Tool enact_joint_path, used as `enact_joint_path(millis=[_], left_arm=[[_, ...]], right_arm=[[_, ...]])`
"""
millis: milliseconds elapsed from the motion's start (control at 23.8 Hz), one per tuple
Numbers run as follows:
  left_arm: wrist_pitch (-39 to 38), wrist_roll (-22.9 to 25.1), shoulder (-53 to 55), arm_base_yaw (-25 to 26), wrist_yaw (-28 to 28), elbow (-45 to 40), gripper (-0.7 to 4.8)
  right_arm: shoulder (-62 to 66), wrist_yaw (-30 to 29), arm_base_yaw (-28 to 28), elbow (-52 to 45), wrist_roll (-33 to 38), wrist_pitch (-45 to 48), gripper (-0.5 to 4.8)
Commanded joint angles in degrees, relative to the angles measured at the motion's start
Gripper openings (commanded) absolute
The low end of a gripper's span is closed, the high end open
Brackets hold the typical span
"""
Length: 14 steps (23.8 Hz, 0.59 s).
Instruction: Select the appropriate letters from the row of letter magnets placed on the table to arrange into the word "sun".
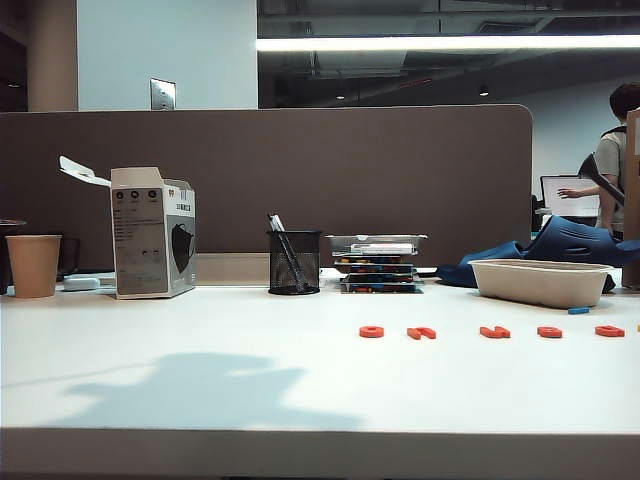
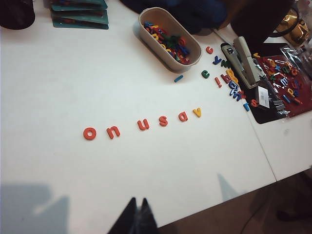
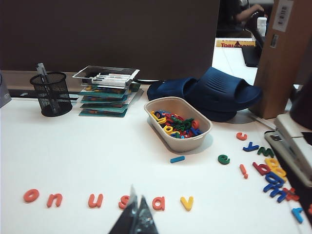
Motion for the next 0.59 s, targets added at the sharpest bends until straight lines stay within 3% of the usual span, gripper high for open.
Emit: enact_joint_path(millis=[42,294,587], left_arm=[[0.3,0.2,-0.1,-0.1,-0.4,0.2,-0.05],[0.3,0.2,-0.1,-0.1,-0.4,0.2,-0.05],[0.3,0.2,-0.1,-0.1,-0.4,0.2,-0.05]], right_arm=[[6.8,0.3,0.0,8.9,0.1,-4.4,-0.06],[34.5,-0.6,0.2,30.4,5.3,-18.7,-0.06],[57.5,-2.3,5.6,42.9,6.6,-23.1,0.15]])
